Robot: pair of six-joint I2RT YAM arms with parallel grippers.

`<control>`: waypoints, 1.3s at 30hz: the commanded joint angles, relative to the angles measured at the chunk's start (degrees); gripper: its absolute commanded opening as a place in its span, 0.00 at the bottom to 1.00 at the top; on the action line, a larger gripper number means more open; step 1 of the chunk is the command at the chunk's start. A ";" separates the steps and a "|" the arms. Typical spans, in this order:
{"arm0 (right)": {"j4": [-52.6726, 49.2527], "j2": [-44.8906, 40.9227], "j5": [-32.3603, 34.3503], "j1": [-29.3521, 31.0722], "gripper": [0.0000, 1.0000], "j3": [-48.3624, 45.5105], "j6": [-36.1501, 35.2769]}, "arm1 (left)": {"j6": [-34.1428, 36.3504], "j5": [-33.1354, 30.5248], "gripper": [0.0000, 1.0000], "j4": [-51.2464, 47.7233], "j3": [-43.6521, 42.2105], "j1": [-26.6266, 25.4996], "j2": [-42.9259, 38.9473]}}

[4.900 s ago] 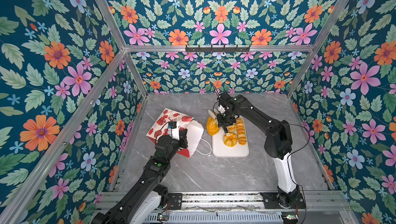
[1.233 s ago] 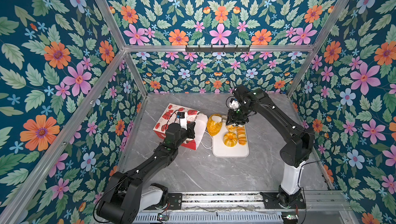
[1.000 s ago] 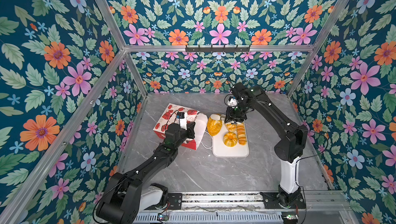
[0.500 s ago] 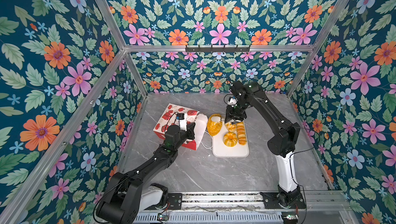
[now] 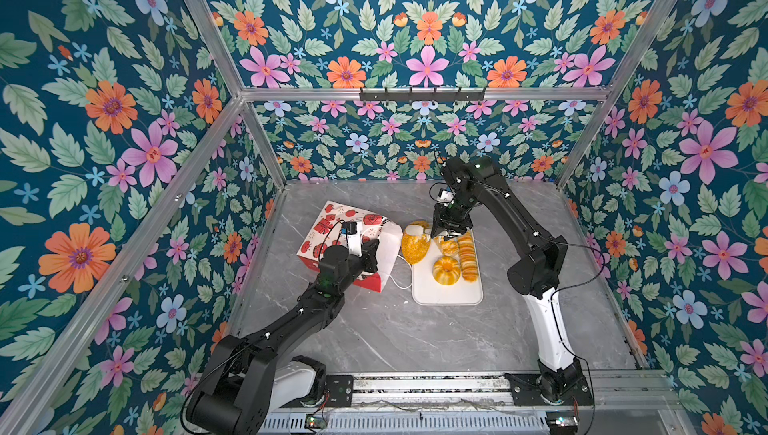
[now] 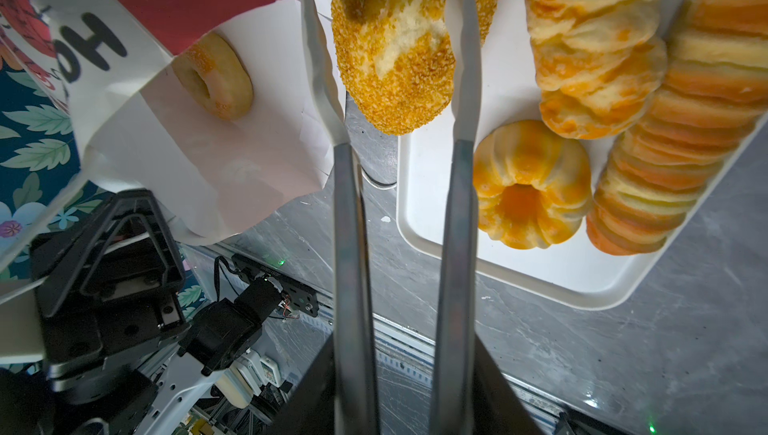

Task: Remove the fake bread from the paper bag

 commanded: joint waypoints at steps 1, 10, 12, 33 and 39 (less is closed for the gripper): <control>-6.75 0.39 0.99 -0.01 0.42 2.13 -0.35 | -0.74 1.15 0.00 2.90 -0.10 -0.06 0.24; -10.74 0.63 2.76 -0.27 0.42 3.91 -1.41 | -0.73 1.15 0.00 3.08 -0.49 -0.05 -0.41; -11.70 1.23 3.00 -0.40 0.42 4.95 -1.55 | -0.77 1.15 0.00 3.02 -0.59 -0.05 -0.59; -6.63 2.31 2.26 0.18 0.38 11.59 -3.10 | -1.01 1.41 0.00 2.88 -0.92 -0.05 -1.07; 0.62 4.89 0.53 1.35 0.38 12.10 -1.31 | -0.78 1.09 0.00 1.36 -0.67 -0.08 -2.24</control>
